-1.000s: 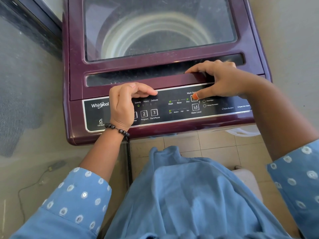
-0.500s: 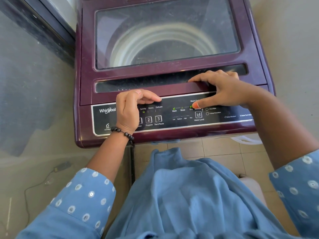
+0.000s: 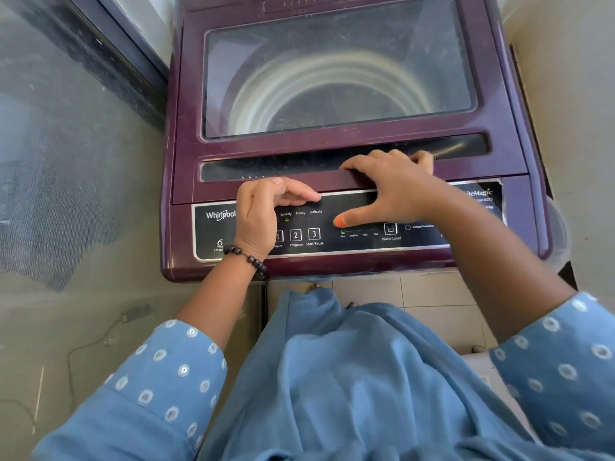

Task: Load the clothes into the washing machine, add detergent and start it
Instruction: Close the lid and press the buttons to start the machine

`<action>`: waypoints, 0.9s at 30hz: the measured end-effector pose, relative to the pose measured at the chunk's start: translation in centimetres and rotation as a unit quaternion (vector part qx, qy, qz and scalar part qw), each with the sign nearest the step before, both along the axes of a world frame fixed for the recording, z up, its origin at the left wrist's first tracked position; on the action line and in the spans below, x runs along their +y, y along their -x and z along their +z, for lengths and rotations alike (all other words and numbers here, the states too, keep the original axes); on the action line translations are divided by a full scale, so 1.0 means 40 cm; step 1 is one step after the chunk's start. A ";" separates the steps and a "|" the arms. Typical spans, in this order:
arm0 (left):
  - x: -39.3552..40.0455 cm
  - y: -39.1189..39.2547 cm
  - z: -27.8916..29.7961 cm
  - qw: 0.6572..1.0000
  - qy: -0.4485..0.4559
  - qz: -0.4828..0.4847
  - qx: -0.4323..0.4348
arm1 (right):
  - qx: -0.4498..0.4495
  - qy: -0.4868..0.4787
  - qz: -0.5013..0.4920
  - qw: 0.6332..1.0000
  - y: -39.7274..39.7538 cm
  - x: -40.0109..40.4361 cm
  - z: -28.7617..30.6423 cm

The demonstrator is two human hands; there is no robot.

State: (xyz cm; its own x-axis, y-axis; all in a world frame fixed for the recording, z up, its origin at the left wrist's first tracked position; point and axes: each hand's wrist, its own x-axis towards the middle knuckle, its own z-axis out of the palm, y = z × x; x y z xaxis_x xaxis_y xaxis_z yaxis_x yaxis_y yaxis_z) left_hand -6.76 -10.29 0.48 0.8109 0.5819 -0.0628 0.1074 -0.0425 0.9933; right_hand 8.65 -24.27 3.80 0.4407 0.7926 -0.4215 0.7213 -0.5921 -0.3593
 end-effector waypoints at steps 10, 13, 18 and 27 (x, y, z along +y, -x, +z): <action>0.015 0.010 -0.005 0.999 0.005 -0.039 -0.004 | -0.022 0.010 0.044 0.999 0.063 0.079 -0.009; 0.019 0.011 -0.006 0.999 0.010 -0.042 -0.005 | -0.021 0.012 0.046 0.999 0.062 0.079 -0.010; 0.018 0.012 -0.006 0.999 0.023 -0.048 -0.007 | -0.019 0.001 0.038 0.999 0.067 0.073 -0.012; 0.015 0.012 -0.005 0.998 0.025 -0.050 -0.007 | -0.015 -0.037 0.024 0.999 0.067 0.057 -0.026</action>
